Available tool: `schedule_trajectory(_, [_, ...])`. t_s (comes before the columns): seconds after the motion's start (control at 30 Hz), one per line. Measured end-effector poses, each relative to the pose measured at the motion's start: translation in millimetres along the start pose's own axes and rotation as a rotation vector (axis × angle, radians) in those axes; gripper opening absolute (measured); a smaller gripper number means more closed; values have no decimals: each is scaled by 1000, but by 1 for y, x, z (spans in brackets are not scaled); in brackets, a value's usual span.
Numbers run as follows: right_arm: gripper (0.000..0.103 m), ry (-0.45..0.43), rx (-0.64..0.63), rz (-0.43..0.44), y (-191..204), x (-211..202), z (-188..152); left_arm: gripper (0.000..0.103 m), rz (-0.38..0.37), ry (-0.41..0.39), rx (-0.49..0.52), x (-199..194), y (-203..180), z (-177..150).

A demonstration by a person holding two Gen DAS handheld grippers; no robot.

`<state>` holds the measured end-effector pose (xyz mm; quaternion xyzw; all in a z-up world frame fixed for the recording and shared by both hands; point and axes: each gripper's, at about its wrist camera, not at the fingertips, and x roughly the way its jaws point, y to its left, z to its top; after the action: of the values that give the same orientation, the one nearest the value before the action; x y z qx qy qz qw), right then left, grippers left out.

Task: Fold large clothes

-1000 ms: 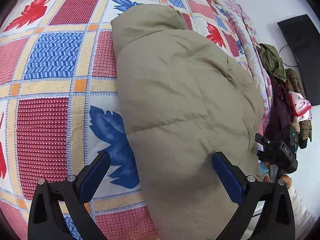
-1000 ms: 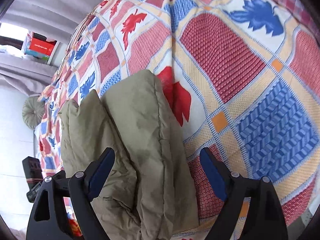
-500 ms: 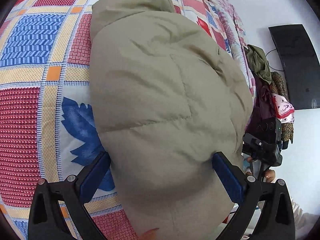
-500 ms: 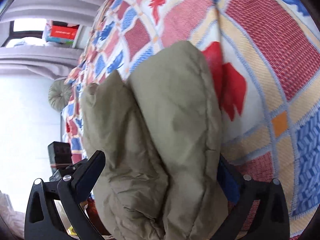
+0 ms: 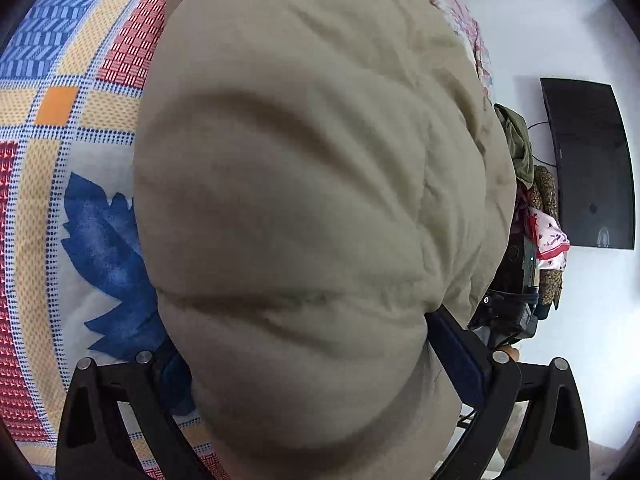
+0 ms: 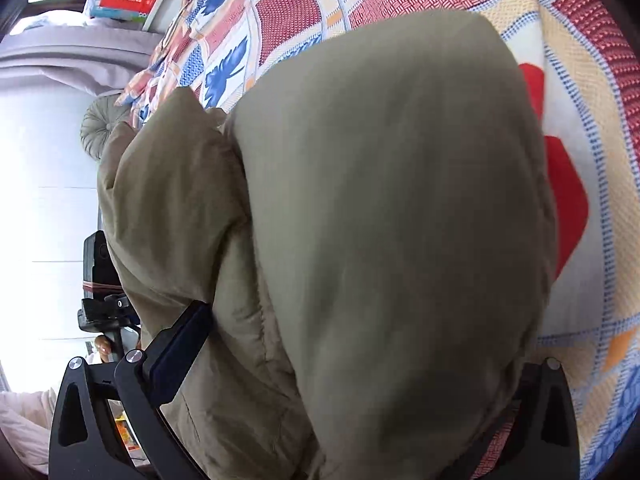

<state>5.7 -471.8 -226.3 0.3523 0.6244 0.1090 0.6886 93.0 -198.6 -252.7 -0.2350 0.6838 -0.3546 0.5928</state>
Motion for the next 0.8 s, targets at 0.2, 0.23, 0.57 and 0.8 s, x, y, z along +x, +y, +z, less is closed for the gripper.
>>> schedule_trajectory(0.2, [81,-13,45,12,5,-7,-7,74,-9,-48,115,-29,-24,-3])
schedule_trajectory(0.23, [72,-14,50,23,7,-10,-8,73,-10,-54,131,-33,-28,-2])
schedule_trajectory(0.57, [52,-49,-33,73,79,-10,0,74,-2,-224,166,-132,-20,31])
schedule_trajectory(0.8, [52,-37,-113,125,148,42,35,74,80,-331,120,-208,39,66])
